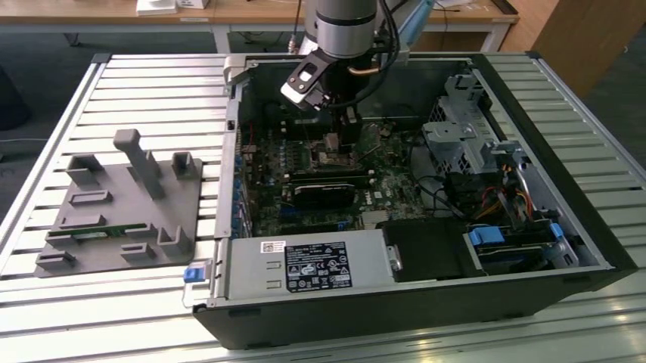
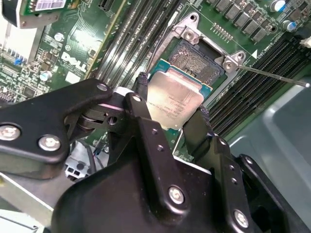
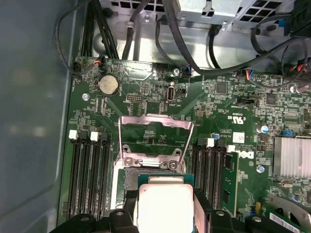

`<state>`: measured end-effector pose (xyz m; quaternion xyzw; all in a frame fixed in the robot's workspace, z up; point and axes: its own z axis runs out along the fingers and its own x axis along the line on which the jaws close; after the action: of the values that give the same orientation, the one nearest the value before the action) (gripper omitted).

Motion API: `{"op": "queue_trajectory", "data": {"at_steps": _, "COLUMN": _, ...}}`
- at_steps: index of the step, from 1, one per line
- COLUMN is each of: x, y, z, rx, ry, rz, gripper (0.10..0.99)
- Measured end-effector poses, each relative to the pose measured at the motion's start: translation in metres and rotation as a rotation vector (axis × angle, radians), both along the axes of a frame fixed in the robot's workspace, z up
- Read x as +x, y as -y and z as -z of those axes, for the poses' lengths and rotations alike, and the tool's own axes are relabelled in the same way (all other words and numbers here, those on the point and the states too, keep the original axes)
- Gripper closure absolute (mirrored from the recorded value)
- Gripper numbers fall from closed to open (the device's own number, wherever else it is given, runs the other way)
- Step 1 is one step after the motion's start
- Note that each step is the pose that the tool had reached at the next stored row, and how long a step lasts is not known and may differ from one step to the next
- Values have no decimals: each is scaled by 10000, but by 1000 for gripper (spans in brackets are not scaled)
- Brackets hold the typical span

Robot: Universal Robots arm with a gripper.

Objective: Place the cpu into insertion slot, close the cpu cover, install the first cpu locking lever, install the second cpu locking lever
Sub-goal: 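Place the cpu into insertion slot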

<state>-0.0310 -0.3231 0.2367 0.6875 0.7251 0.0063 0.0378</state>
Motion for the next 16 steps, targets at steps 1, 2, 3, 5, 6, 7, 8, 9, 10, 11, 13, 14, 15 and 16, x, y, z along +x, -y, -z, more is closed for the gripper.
{"op": "queue_trajectory", "data": {"at_steps": 1, "x": -1, "y": -6, "z": 12, "rx": 0, "ry": 1, "rz": 2, "gripper": 549}}
{"op": "queue_trajectory", "data": {"at_steps": 2, "x": -3, "y": -9, "z": 25, "rx": -1, "ry": -1, "rz": 1, "gripper": 549}}
{"op": "queue_trajectory", "data": {"at_steps": 3, "x": -8, "y": -13, "z": 39, "rx": 0, "ry": 0, "rz": 1, "gripper": 549}}
{"op": "queue_trajectory", "data": {"at_steps": 5, "x": -14, "y": -20, "z": 62, "rx": 0, "ry": 0, "rz": 3, "gripper": 549}}
{"op": "queue_trajectory", "data": {"at_steps": 6, "x": -17, "y": -22, "z": 72, "rx": 0, "ry": 0, "rz": 5, "gripper": 549}}
{"op": "queue_trajectory", "data": {"at_steps": 7, "x": -19, "y": -27, "z": 82, "rx": 0, "ry": 1, "rz": 6, "gripper": 549}}
{"op": "queue_trajectory", "data": {"at_steps": 8, "x": -22, "y": -29, "z": 91, "rx": -1, "ry": 0, "rz": 5, "gripper": 549}}
{"op": "queue_trajectory", "data": {"at_steps": 9, "x": -25, "y": -32, "z": 100, "rx": 0, "ry": 0, "rz": 5, "gripper": 549}}
{"op": "queue_trajectory", "data": {"at_steps": 10, "x": -26, "y": -36, "z": 111, "rx": 0, "ry": 0, "rz": 5, "gripper": 549}}
{"op": "queue_trajectory", "data": {"at_steps": 11, "x": -29, "y": -40, "z": 122, "rx": -1, "ry": 0, "rz": 8, "gripper": 549}}
{"op": "queue_trajectory", "data": {"at_steps": 13, "x": -40, "y": -50, "z": 146, "rx": -1, "ry": 0, "rz": 57, "gripper": 549}}
{"op": "queue_trajectory", "data": {"at_steps": 14, "x": -45, "y": -54, "z": 158, "rx": -1, "ry": 0, "rz": 104, "gripper": 549}}
{"op": "queue_trajectory", "data": {"at_steps": 15, "x": -49, "y": -57, "z": 170, "rx": -1, "ry": 0, "rz": 158, "gripper": 549}}
{"op": "queue_trajectory", "data": {"at_steps": 16, "x": -52, "y": -60, "z": 181, "rx": -1, "ry": 0, "rz": 184, "gripper": 549}}
